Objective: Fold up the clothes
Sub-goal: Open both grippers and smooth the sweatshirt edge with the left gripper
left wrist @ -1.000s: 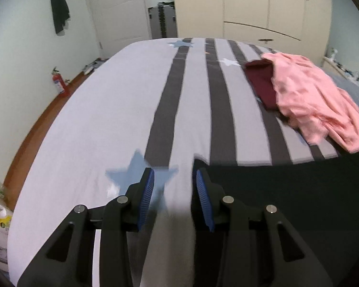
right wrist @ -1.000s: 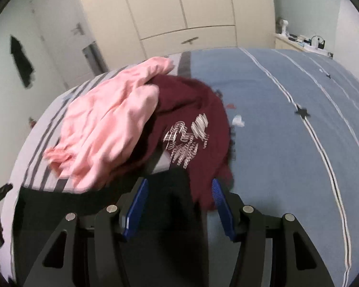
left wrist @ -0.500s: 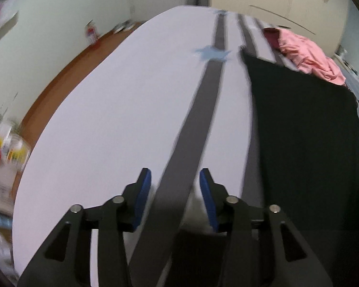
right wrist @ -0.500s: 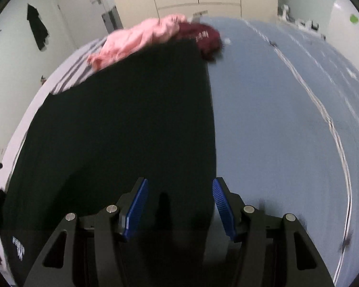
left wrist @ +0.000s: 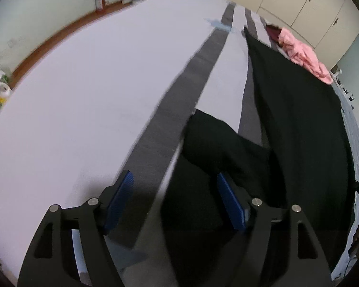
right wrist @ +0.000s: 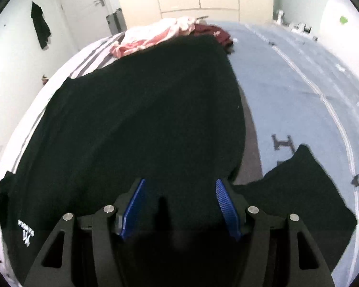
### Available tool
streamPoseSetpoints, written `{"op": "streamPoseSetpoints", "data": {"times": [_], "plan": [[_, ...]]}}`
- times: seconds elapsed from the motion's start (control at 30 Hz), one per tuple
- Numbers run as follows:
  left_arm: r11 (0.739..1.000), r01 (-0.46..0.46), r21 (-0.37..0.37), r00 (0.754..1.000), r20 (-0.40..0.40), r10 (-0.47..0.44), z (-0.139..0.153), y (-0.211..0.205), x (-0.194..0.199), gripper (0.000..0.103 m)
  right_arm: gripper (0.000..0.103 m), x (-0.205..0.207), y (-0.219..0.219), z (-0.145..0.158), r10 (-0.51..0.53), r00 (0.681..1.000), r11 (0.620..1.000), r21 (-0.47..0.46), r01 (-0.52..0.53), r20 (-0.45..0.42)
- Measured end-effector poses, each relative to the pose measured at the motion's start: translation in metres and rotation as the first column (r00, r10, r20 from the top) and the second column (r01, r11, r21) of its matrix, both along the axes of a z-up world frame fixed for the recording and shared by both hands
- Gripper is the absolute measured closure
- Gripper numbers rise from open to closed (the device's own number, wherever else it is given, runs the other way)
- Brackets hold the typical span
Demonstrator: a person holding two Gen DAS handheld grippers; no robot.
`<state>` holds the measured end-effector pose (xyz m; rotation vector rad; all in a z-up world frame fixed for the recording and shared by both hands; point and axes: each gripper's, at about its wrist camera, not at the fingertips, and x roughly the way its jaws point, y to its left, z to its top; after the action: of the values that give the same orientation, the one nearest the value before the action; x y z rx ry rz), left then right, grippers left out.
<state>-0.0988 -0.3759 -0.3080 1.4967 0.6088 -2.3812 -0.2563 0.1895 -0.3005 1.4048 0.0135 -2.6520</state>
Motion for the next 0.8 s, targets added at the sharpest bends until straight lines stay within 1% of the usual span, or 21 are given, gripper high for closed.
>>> {"op": "streamPoseSetpoints", "data": {"times": [0.03, 0.07, 0.1, 0.13, 0.17, 0.2, 0.27, 0.3, 0.37, 0.43, 0.47, 0.53, 0.57, 0.63, 0.7, 0.77, 0.8], "plan": [[1.0, 0.007, 0.0, 1.0, 0.001, -0.007, -0.002, -0.001, -0.002, 0.048, 0.047, 0.0, 0.002, 0.0, -0.015, 1.0, 0.999, 0.037, 0.016, -0.009], [1.0, 0.028, 0.0, 1.0, -0.005, -0.028, -0.002, -0.002, -0.003, 0.059, 0.047, -0.001, 0.003, 0.0, -0.031, 0.999, 0.997, 0.074, 0.032, -0.019], [0.999, 0.046, -0.006, 0.999, -0.003, -0.046, -0.001, -0.002, -0.003, 0.084, 0.047, -0.001, 0.005, 0.0, -0.045, 0.999, 0.993, 0.11, 0.048, -0.029], [0.999, 0.05, -0.013, 0.999, 0.005, -0.05, 0.001, -0.004, -0.001, 0.102, 0.047, -0.002, 0.013, -0.004, -0.067, 0.998, 0.994, 0.088, 0.067, -0.012], [0.998, 0.051, -0.02, 0.999, 0.014, -0.051, 0.003, -0.007, 0.002, 0.102, 0.047, -0.004, 0.02, -0.01, -0.084, 0.996, 0.993, 0.081, 0.083, 0.009], [0.999, 0.042, -0.019, 0.999, 0.012, -0.042, 0.006, -0.014, 0.006, 0.102, 0.047, -0.005, 0.026, -0.02, -0.094, 0.995, 0.99, 0.108, 0.09, 0.031], [0.999, -0.013, -0.043, 1.0, 0.022, 0.014, 0.014, -0.034, 0.021, 0.102, 0.047, -0.006, 0.036, -0.038, -0.106, 0.992, 0.982, 0.167, 0.092, 0.074], [0.998, -0.04, -0.049, 0.999, 0.024, 0.042, 0.018, -0.043, 0.028, 0.102, 0.047, -0.005, 0.041, -0.045, -0.106, 0.99, 0.98, 0.176, 0.09, 0.088], [0.992, -0.108, -0.065, 0.993, 0.032, 0.11, 0.028, -0.064, 0.053, 0.102, 0.04, -0.002, 0.049, -0.048, -0.097, 0.992, 0.981, 0.175, 0.083, 0.077], [0.983, -0.171, -0.067, 0.984, 0.039, 0.174, 0.038, -0.084, 0.081, 0.101, 0.038, -0.001, 0.05, -0.043, -0.09, 0.994, 0.976, 0.203, 0.075, 0.067], [0.981, -0.185, -0.064, 0.981, 0.04, 0.188, 0.042, -0.088, 0.091, 0.101, 0.038, -0.001, 0.048, -0.04, -0.092, 0.994, 0.973, 0.215, 0.077, 0.06], [0.977, -0.207, -0.06, 0.977, 0.039, 0.209, 0.05, -0.093, 0.108, 0.096, 0.038, 0.005, 0.047, -0.03, -0.111, 0.993, 0.969, 0.227, 0.1, 0.035], [0.97, -0.229, -0.079, 0.972, 0.044, 0.232, 0.055, -0.094, 0.117, 0.096, 0.038, 0.009, 0.047, -0.024, -0.121, 0.992, 0.966, 0.232, 0.113, 0.021], [0.956, -0.274, -0.105, 0.96, 0.034, 0.278, 0.064, -0.089, 0.126, 0.096, 0.038, 0.014, 0.046, -0.013, -0.143, 0.99, 0.96, 0.241, 0.14, -0.006], [0.951, -0.294, -0.101, 0.955, 0.018, 0.297, 0.066, -0.089, 0.133, 0.096, 0.038, 0.018, 0.046, -0.004, -0.166, 0.986, 0.954, 0.248, 0.169, -0.031], [0.946, -0.311, -0.095, 0.95, 0.003, 0.312, 0.068, -0.089, 0.139, 0.088, 0.038, 0.024, 0.046, 0.005, -0.191, 0.98, 0.946, 0.254, 0.199, -0.056], [0.943, -0.319, -0.092, 0.947, -0.005, 0.32, 0.069, -0.089, 0.142, 0.08, 0.038, 0.027, 0.046, 0.009, -0.2, 0.977, 0.945, 0.251, 0.211, -0.066]]}}
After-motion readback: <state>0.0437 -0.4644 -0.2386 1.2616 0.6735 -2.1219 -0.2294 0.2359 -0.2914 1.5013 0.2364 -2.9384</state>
